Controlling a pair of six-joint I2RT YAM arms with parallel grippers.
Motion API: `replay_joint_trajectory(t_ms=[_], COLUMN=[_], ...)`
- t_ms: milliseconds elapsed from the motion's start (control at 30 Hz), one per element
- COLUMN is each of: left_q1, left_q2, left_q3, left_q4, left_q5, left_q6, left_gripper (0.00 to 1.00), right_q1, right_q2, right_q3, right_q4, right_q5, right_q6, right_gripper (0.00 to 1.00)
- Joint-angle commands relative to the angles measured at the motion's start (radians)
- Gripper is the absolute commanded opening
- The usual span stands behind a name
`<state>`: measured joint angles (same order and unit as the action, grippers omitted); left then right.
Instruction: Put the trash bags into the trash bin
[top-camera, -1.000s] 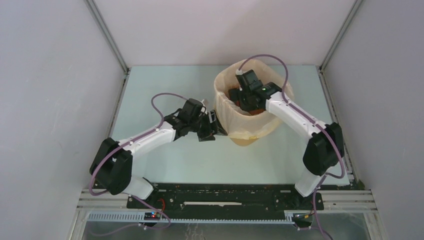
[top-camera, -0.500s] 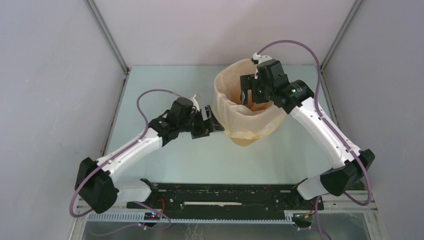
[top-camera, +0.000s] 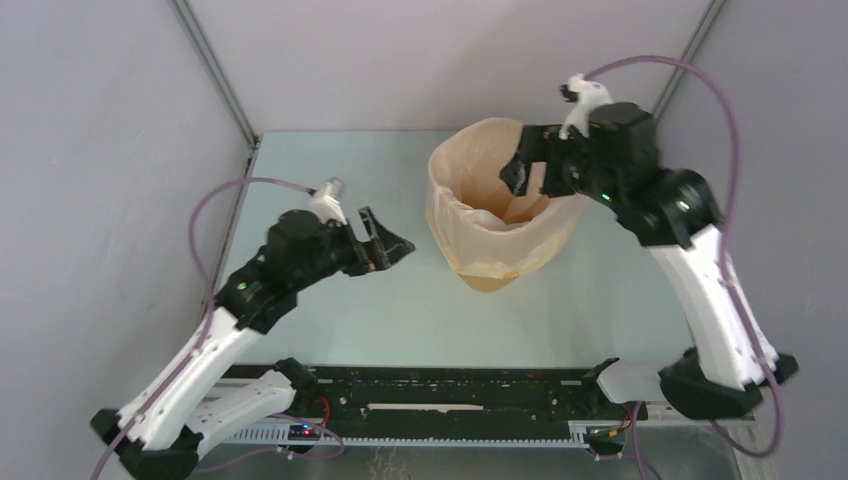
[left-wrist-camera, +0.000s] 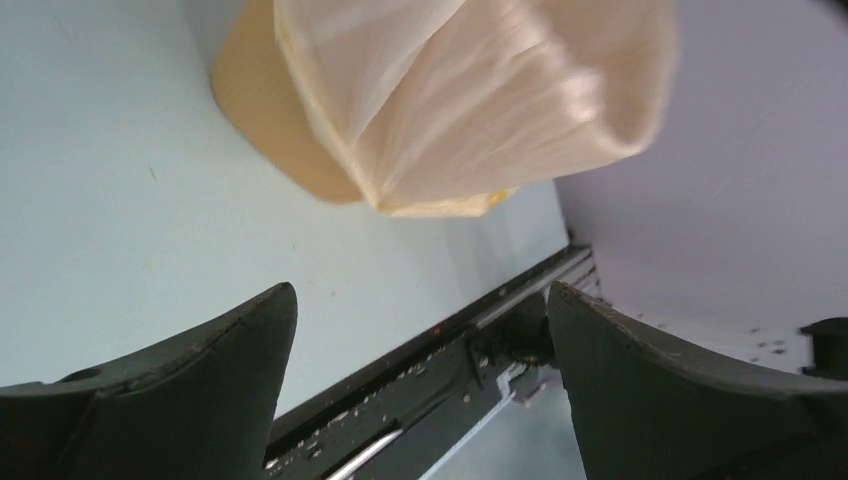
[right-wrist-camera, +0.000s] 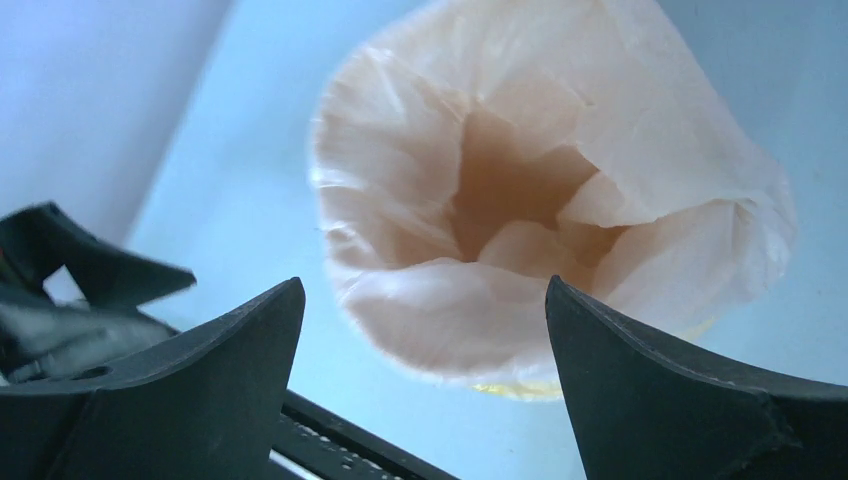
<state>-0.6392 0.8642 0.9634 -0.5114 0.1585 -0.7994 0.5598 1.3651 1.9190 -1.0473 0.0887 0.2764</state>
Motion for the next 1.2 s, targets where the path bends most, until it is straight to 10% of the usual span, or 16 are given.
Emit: replay_joint_trajectory(t_ms=[0, 367, 1167], left_q1=[0.001, 0.002, 0.001], left_q2=[-0.127, -0.163, -0.179], left_q3=[0.281, 0.715, 0.833], left_q4=[-0.150, -0.206, -0.287], left_q5=[-0.235, -0.659, -0.775], left_q6=[0.128, 0.334, 0.346], left_gripper=[1.00, 1.00, 1.00], right_q1=[0.009, 0.008, 0.008], right_q2=[-0.251, -0.432, -0.330], right_q3=[0.036, 0.105, 0.199], right_q4=[0.001, 0.021, -0.054], right_q5=[-0.066, -0.046, -0.031], right_q6=[0.059, 0.194, 0.226], right_gripper=[1.00, 1.00, 1.00])
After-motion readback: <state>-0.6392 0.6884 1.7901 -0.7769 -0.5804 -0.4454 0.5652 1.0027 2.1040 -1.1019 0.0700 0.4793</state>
